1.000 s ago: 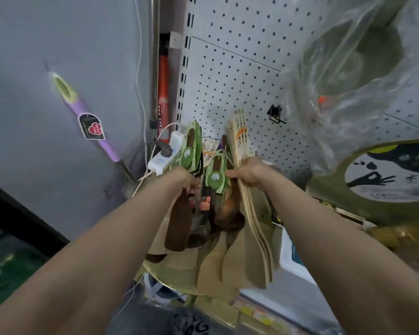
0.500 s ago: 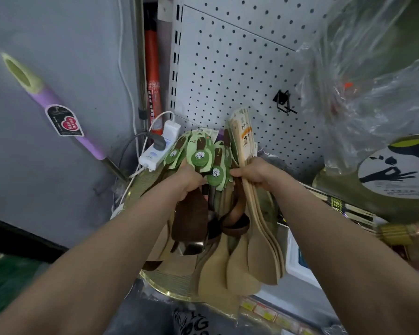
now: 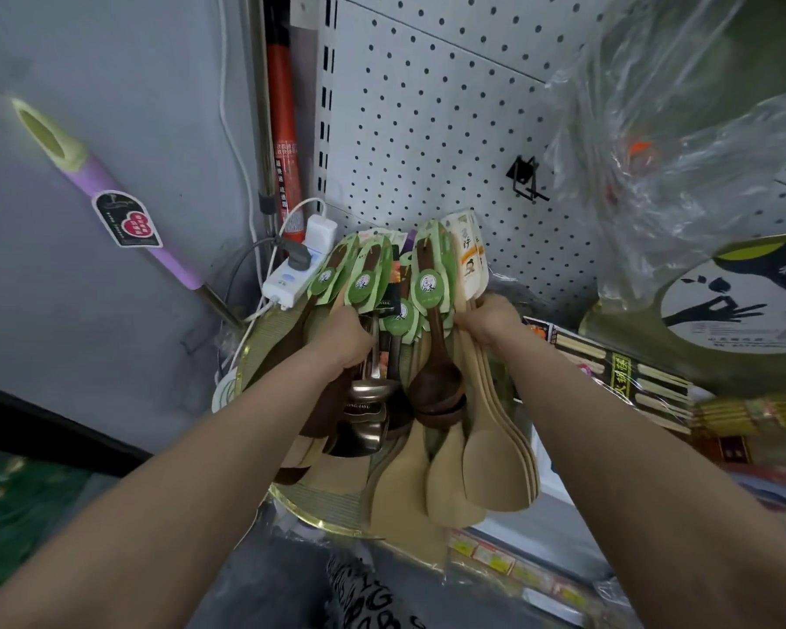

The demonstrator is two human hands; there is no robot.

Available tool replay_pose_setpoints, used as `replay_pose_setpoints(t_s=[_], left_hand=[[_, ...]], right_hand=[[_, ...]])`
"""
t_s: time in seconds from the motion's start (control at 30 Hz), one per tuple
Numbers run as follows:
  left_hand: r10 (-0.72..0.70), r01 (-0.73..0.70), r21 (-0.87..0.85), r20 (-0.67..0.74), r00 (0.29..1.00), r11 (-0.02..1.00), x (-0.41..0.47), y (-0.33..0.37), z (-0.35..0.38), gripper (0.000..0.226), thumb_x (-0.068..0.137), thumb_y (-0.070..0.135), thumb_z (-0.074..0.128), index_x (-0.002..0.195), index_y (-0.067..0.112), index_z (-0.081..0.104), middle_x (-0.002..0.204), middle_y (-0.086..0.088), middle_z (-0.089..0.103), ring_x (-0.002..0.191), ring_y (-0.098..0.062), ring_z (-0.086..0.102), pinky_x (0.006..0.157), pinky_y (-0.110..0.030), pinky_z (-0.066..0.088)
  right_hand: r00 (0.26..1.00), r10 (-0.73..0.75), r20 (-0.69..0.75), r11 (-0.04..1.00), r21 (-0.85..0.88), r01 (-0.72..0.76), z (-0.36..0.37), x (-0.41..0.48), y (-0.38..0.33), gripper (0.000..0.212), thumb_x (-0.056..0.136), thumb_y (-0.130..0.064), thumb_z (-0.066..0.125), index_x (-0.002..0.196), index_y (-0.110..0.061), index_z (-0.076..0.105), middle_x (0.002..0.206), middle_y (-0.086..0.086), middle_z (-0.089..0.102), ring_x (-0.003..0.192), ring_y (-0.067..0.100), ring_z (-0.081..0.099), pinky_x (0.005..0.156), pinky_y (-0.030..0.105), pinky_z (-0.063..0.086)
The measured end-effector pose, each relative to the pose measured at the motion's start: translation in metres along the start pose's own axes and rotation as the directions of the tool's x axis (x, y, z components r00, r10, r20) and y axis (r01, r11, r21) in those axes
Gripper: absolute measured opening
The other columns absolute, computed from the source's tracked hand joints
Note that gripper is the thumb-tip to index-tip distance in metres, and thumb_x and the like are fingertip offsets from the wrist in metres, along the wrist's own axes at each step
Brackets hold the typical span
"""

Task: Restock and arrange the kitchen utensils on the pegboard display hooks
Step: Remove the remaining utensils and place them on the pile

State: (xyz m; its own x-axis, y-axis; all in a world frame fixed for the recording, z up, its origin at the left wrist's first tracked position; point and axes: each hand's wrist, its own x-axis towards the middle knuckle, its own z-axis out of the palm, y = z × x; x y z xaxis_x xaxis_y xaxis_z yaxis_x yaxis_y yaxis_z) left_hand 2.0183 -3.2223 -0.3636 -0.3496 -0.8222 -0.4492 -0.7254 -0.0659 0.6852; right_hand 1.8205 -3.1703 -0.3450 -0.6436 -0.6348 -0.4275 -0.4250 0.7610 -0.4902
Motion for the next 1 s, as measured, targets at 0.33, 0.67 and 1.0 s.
replay_pose_setpoints(t_s=[0.33,0.67,1.0], left_hand=[[0.076,-0.07,0.171,-0.025,0.997,0.983,-0.01,-0.024,-0.002,0.055,0.089,0.0,0.054,0.141,0.015,0.044,0.135,-0.013,0.054,0.117,-0.031,0.054,0.093,-0.036,0.047],[0.052,-0.046,0.065,-0.086,0.995,0.997,-0.012,-0.018,0.005,0.054,0.087,-0.004,0.054,0.138,0.018,0.051,0.131,-0.012,0.059,0.116,-0.03,0.056,0.092,-0.032,0.046],[0.056,-0.034,0.23,-0.089,0.994,0.973,-0.028,-0.034,0.008,0.065,0.091,0.001,0.051,0.148,0.026,0.034,0.138,-0.012,0.052,0.118,-0.031,0.054,0.094,-0.037,0.048]], right_hand=[[0.993,0.021,0.118,0.905,0.42,-0.069,0.003,-0.006,0.02,0.027,0.1,-0.01,0.051,0.124,-0.001,0.061,0.103,0.011,0.068,0.091,0.023,0.065,0.095,0.041,0.053],[0.966,-0.142,-0.218,0.989,0.014,0.149,0.005,-0.027,0.024,0.049,0.09,-0.02,0.066,0.135,-0.011,0.048,0.132,0.014,0.05,0.117,0.03,0.054,0.101,0.038,0.045],[0.957,-0.232,-0.176,0.971,0.018,0.239,0.012,-0.069,0.018,0.039,0.088,-0.026,0.067,0.125,-0.021,0.055,0.12,0.006,0.058,0.106,0.024,0.059,0.093,0.044,0.051]])
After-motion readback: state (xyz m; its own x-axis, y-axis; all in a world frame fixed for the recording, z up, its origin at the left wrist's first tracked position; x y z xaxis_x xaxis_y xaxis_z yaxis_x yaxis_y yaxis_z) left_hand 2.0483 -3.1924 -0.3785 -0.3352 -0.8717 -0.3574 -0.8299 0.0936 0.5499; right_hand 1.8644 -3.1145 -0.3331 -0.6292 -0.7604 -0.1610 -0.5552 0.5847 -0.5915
